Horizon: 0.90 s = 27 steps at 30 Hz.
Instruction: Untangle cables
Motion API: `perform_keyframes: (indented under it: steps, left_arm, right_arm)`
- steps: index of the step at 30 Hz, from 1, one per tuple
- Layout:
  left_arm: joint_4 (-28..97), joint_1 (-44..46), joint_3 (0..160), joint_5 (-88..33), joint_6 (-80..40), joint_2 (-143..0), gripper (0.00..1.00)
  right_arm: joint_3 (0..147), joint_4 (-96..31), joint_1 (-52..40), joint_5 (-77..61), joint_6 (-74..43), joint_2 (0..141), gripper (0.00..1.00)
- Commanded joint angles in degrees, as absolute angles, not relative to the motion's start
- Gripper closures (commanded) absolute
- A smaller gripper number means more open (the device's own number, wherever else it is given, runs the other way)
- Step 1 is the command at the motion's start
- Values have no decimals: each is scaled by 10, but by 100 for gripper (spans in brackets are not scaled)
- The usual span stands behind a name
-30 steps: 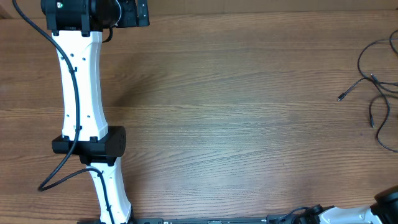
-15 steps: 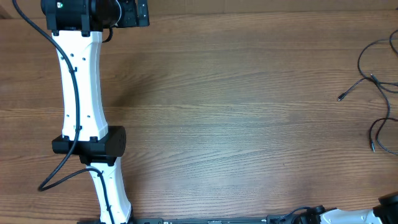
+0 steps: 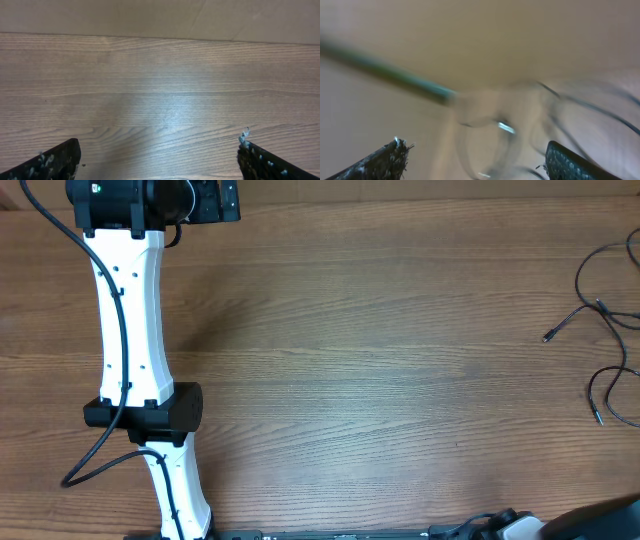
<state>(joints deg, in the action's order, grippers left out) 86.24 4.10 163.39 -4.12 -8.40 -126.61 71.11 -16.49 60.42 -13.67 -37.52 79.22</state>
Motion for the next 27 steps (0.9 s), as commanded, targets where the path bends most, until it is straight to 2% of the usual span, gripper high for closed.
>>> perform_keyframes:
  steps: [1,4,10,12,16,21,27]
  left_arm:
    - [858,42,1640,-45,-72,-1253,0]
    - [855,42,1640,-45,-72,-1253,0]
    - [854,42,1640,-45,-41,-1253,0]
    - [855,42,1640,-45,-31,-1253,0]
    - [855,42,1640,-45,-31,-1253,0]
    - [862,42,1640,-45,-20,-1253,0]
    - [871,42,1640,-43,-12,-1253,0]
  right_arm:
    - [733,-167,548,-114,-300,739,14]
    - [733,-160,474,-137,-253,730,14]
    - [733,-133,258,-340,79,745,7]
    - [733,-125,183,-347,149,753,0]
    - [733,-93,82,-280,213,762,0]
    - [733,-94,61,-258,189,736,0]
    - [731,-130,137,-378,118,647,0]
